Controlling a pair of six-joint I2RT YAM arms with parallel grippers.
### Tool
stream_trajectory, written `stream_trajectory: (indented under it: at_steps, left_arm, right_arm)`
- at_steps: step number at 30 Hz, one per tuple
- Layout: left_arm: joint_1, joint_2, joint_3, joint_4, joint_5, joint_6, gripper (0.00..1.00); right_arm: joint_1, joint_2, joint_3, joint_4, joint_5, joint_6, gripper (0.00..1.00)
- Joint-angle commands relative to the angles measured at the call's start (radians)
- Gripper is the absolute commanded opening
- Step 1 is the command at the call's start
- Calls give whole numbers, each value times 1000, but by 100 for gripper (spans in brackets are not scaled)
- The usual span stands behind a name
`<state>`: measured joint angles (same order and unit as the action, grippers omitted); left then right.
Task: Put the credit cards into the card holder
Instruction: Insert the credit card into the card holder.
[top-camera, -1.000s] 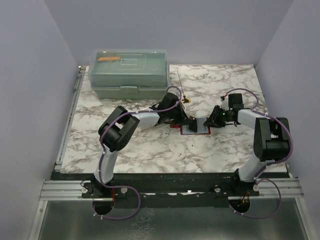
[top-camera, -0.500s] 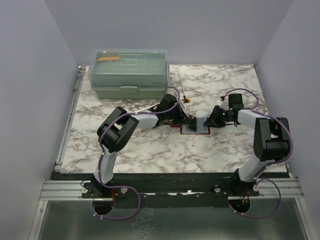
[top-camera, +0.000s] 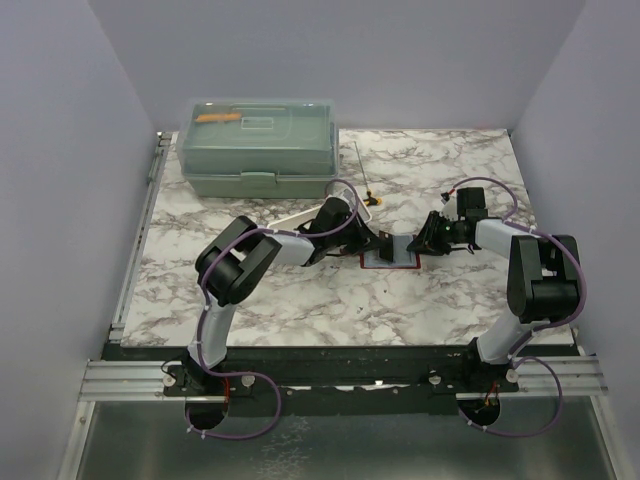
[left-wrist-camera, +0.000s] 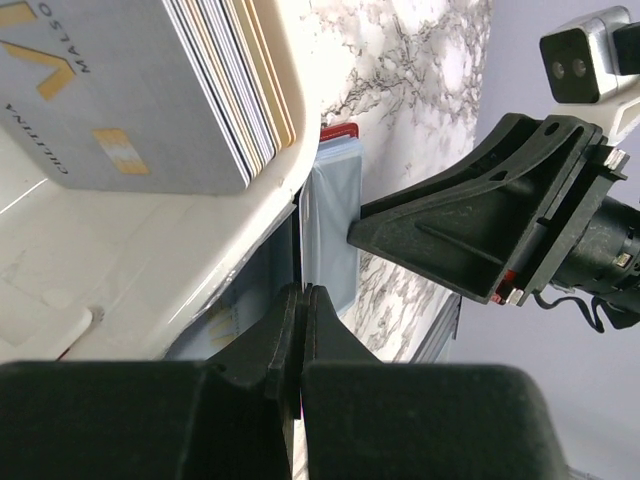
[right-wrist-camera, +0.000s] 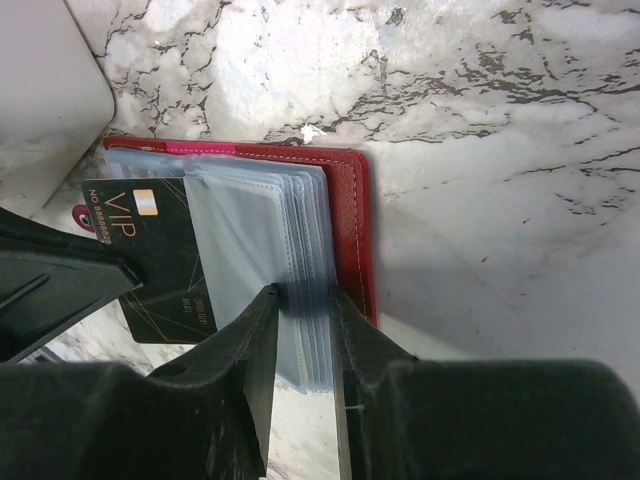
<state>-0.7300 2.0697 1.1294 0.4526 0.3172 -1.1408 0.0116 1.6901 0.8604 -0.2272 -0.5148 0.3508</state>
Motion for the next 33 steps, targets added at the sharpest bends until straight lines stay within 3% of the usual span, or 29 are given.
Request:
stream_trajectory:
  at_steps: [1, 14, 18, 22, 29, 33]
  left_arm:
    - [-27, 41, -19, 96, 5, -39, 0]
    - [-72, 63, 16, -7, -25, 10, 0]
    - [-72, 45, 83, -212, -72, 104, 0]
    - [-76, 75, 153, -352, -82, 134, 15]
    - [-150, 143, 335, -522, -136, 210, 16]
    - [-154, 114, 352, -589, -164, 237, 28]
  right_arm:
    - [14, 17, -41, -32, 11, -6, 26]
    - [13, 13, -58, -3, -12, 19, 25]
    - [10, -12, -58, -14, 21, 23, 29]
    - [8, 0, -55, 1, -12, 28, 30]
    - [8, -1, -68, 28, -52, 44, 24]
    - [0, -20, -58, -4, -24, 33, 26]
